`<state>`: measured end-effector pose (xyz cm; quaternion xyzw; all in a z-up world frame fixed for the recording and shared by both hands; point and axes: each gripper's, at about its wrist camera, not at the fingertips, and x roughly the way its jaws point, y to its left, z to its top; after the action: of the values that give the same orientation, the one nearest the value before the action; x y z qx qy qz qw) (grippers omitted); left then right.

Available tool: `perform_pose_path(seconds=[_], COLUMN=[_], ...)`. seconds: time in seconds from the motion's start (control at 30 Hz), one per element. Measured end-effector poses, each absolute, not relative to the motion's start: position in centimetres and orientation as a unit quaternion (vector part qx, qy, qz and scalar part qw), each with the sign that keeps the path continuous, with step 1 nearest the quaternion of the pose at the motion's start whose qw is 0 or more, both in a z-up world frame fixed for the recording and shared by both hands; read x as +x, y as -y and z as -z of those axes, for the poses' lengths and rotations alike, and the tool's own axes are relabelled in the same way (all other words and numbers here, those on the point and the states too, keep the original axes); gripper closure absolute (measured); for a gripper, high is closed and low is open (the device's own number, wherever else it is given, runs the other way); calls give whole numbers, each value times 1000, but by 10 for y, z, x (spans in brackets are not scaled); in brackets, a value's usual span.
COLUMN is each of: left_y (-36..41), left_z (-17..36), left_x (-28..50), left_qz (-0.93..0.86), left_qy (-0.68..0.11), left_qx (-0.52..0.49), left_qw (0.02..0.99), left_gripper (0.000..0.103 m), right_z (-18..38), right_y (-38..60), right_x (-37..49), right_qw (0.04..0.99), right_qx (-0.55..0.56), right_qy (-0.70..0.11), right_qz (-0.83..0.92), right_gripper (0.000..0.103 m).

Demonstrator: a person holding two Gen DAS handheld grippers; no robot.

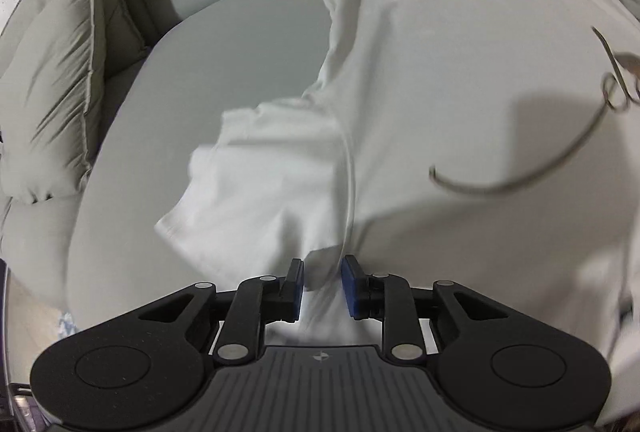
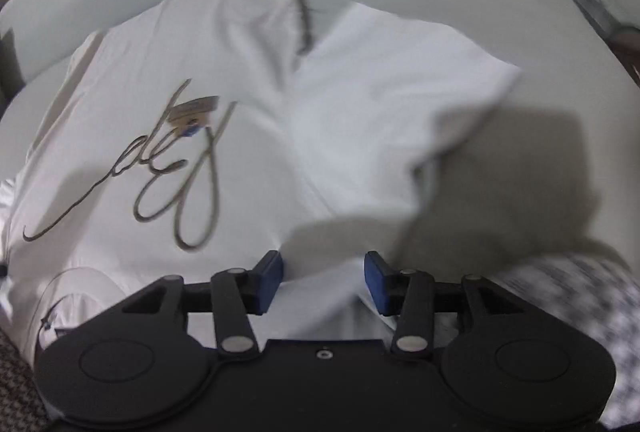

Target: Fold clothes

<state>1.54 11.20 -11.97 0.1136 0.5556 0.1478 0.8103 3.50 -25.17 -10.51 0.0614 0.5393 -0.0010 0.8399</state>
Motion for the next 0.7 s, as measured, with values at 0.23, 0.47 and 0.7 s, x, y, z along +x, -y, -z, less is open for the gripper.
perform_pose_path(seconds=[0.23,0.47,0.7], left_y=[-71,-26,-83], left_z=[92,116,28], left_x=[-18,-54,-56], left_qz=[-8,71,21], left_qy=[-466,-523,-407], left_qx=[36,131,52], left_qw=[884,839,912], left_gripper=[76,85,77], right_z=[71,99,16], right_y=[238,210,237], right_x=[8,-8,-6], right_qw=[855,809,834], right_qx=[130,53,150], right_qy=[-479,-555,-482], right_qz=[-153,-187,-224], right_gripper=[84,88,79])
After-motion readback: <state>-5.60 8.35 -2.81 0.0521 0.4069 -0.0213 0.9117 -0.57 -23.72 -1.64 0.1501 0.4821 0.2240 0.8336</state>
